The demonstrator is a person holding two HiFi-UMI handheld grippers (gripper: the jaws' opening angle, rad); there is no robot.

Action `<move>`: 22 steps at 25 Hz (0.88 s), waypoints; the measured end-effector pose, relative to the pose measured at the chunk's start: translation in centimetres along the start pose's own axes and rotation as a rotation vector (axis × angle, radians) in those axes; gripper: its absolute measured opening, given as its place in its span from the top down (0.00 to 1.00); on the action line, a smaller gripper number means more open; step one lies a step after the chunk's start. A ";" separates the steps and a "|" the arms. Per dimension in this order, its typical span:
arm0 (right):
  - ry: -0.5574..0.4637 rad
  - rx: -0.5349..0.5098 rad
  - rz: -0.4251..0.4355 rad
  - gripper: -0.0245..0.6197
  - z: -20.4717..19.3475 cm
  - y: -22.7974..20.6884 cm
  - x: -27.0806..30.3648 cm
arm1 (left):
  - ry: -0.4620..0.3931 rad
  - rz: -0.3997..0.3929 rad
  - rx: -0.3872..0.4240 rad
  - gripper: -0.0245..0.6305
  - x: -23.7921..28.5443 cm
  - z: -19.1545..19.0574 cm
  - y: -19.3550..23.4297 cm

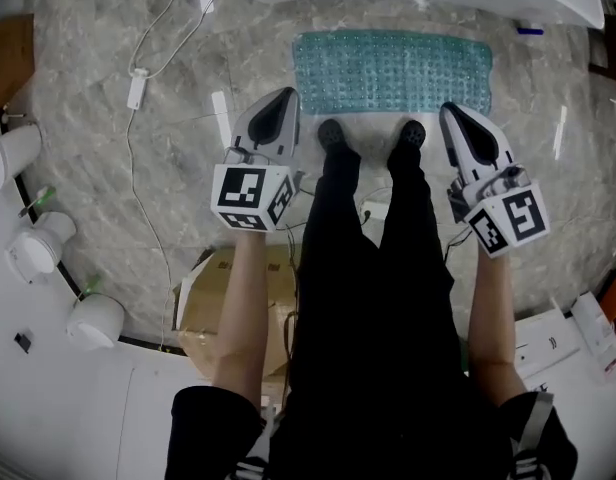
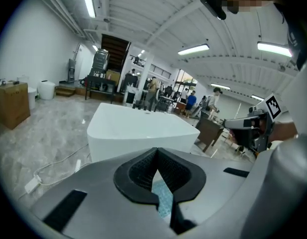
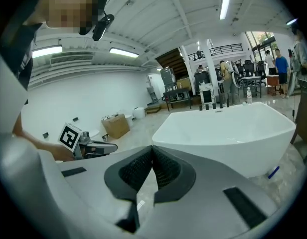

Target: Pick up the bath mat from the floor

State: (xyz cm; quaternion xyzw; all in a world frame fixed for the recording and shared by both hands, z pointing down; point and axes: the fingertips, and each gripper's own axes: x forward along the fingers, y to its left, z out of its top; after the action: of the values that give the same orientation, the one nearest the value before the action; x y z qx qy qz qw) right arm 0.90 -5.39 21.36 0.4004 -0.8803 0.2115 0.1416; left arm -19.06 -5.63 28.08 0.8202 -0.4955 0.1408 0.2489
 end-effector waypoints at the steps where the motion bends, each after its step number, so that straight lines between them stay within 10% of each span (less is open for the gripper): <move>1: 0.010 0.006 0.002 0.94 -0.9 -0.4 0.3 | 0.006 0.004 -0.013 0.95 0.3 -1.1 0.1; 10: 0.119 0.008 0.065 0.94 -12.2 -3.8 6.3 | 0.088 0.057 -0.126 0.95 7.5 -12.4 1.0; 22: 0.241 0.063 0.138 0.94 -31.9 -8.2 15.3 | 0.251 0.154 -0.153 0.95 17.7 -36.6 5.4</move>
State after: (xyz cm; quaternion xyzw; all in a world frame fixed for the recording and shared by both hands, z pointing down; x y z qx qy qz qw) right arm -0.09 -4.58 57.67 0.3149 -0.8752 0.2949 0.2187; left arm -14.96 -0.86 68.60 0.7344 -0.5313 0.2228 0.3589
